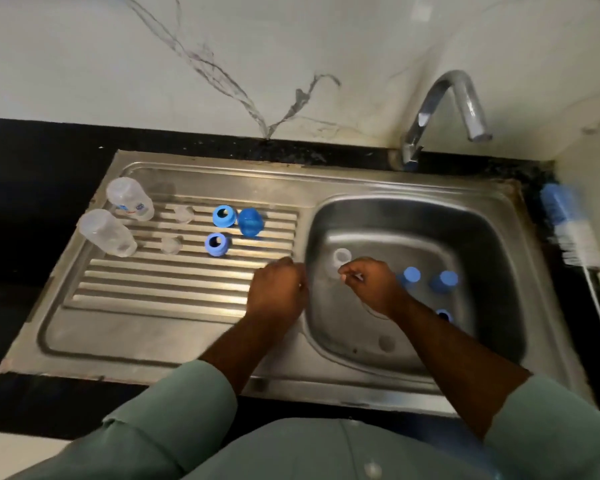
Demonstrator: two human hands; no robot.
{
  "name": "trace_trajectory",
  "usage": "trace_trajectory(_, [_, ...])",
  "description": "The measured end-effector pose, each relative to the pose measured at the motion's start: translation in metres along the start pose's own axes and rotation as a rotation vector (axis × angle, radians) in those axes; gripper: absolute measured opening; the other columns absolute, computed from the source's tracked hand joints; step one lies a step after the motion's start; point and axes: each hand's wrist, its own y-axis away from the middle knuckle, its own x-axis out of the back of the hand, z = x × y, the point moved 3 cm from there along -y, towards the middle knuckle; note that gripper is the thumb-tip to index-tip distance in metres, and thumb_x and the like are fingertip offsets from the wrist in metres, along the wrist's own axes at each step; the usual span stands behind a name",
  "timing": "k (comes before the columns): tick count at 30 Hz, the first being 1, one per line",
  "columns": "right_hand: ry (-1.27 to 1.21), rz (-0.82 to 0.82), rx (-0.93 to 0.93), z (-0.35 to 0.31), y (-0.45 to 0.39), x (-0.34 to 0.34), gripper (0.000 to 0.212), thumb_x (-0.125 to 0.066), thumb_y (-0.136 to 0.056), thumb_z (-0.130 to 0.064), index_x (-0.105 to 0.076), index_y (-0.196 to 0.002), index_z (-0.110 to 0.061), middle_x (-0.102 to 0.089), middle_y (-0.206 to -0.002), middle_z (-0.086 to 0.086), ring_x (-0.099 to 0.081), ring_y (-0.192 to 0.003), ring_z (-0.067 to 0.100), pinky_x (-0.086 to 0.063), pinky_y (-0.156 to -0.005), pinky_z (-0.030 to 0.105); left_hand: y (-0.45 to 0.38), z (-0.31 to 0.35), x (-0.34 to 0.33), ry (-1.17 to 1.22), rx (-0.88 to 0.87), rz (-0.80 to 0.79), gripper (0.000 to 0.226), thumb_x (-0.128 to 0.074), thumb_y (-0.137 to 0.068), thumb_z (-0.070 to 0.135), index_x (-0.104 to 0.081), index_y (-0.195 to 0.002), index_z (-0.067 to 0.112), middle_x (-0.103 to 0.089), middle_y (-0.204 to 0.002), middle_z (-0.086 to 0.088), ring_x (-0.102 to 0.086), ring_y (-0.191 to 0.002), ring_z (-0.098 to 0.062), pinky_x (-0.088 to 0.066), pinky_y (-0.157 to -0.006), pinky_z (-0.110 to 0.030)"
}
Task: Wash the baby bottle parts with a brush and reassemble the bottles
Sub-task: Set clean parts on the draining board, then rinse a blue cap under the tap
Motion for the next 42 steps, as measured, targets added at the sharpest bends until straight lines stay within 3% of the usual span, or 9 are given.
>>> trace_trajectory(5, [0.146,-0.143,-0.02,0.056,0.029,0.046,0.019,-0.06,-0.085,-0.002,-0.072,-0.1,-0.004,-0.068,-0.101,0.014,-0.062,-0.096,0.028,-0.047,-0.089,0.035,-0.019,0.093,-0.063,0.081,-0.06,-0.177,0.018,-0.057,-0.092,0.027,-0.065,-0.106,0.02,-0.063,-0.11,-0.005,-0.061,-0.102,-0.026,-0.047,-0.087,-0.034])
trace_trajectory(10, [0.037,-0.085,-0.116,0.116,0.052,0.087,0.019,-0.059,-0.085,0.001,-0.072,-0.099,-0.002,-0.068,-0.101,0.01,-0.06,-0.092,0.016,-0.044,-0.082,0.022,-0.043,0.153,-0.132,0.145,0.067,-0.363,0.028,-0.058,-0.089,0.026,-0.062,-0.116,0.024,-0.062,-0.117,0.0,-0.061,-0.109,-0.025,-0.047,-0.09,-0.033])
trace_trajectory(13, [0.051,-0.022,-0.175,0.149,0.051,0.097,0.024,-0.06,-0.087,-0.004,-0.069,-0.109,-0.005,-0.064,-0.112,0.013,-0.06,-0.103,0.025,-0.044,-0.09,0.029,-0.063,0.174,-0.16,0.208,0.09,-0.346,0.02,-0.057,-0.087,0.028,-0.062,-0.106,0.027,-0.062,-0.108,0.002,-0.063,-0.103,-0.024,-0.052,-0.087,-0.036])
trace_trajectory(19, [0.016,0.057,-0.312,0.198,0.042,0.107,0.028,-0.06,-0.089,-0.006,-0.065,-0.116,-0.003,-0.059,-0.122,0.013,-0.057,-0.111,0.025,-0.028,-0.083,0.009,-0.106,0.196,-0.194,0.152,0.114,-0.321,0.065,-0.066,-0.089,0.025,-0.036,-0.147,0.028,-0.031,-0.15,-0.006,-0.041,-0.128,-0.031,-0.045,-0.099,-0.043])
trace_trajectory(23, [-0.001,0.054,-0.311,0.21,0.033,0.102,0.03,-0.059,-0.09,-0.007,-0.063,-0.119,-0.004,-0.058,-0.123,0.011,-0.056,-0.112,0.024,-0.032,-0.09,0.014,-0.133,0.19,-0.221,0.176,0.19,-0.431,0.071,-0.067,-0.09,0.023,-0.031,-0.151,0.03,-0.013,-0.161,-0.007,-0.032,-0.138,-0.034,-0.038,-0.108,-0.046])
trace_trajectory(29, [0.04,0.065,-0.206,0.201,0.016,0.106,0.028,-0.061,-0.088,-0.005,-0.065,-0.116,-0.002,-0.061,-0.121,0.014,-0.056,-0.113,0.026,-0.035,-0.095,0.02,-0.137,0.169,-0.231,0.597,0.347,-0.327,0.058,-0.071,-0.087,0.021,-0.048,-0.139,0.021,-0.055,-0.132,-0.007,-0.055,-0.12,-0.027,-0.044,-0.102,-0.035])
trace_trajectory(34, [-0.134,0.222,-0.119,0.157,-0.033,0.129,0.028,-0.066,-0.085,-0.006,-0.068,-0.112,-0.006,-0.067,-0.114,0.013,-0.062,-0.107,0.027,-0.042,-0.097,0.025,-0.121,0.158,-0.18,1.463,0.723,0.031,0.031,-0.077,-0.083,0.015,-0.052,-0.101,0.019,-0.066,-0.095,-0.015,-0.063,-0.074,-0.022,-0.051,-0.066,-0.032])
trace_trajectory(38, [-0.23,0.296,-0.051,0.098,-0.095,0.16,0.042,-0.057,-0.093,-0.009,-0.051,-0.134,-0.006,-0.054,-0.137,0.012,-0.049,-0.128,0.021,-0.028,-0.103,0.013,-0.128,0.156,-0.147,1.871,0.805,0.005,0.024,-0.061,-0.094,0.013,-0.057,-0.117,0.02,-0.067,-0.093,-0.006,-0.066,-0.079,-0.023,-0.054,-0.075,-0.037])
trace_trajectory(42, [-0.017,0.188,0.129,0.062,-0.134,0.166,0.044,-0.045,-0.096,-0.005,-0.043,-0.14,-0.005,-0.044,-0.143,0.018,-0.04,-0.133,0.03,-0.027,-0.109,0.026,-0.143,0.154,-0.131,1.9,0.769,-0.015,0.035,-0.065,-0.09,0.006,-0.055,-0.124,0.011,-0.065,-0.106,-0.013,-0.065,-0.091,-0.025,-0.055,-0.07,-0.033])
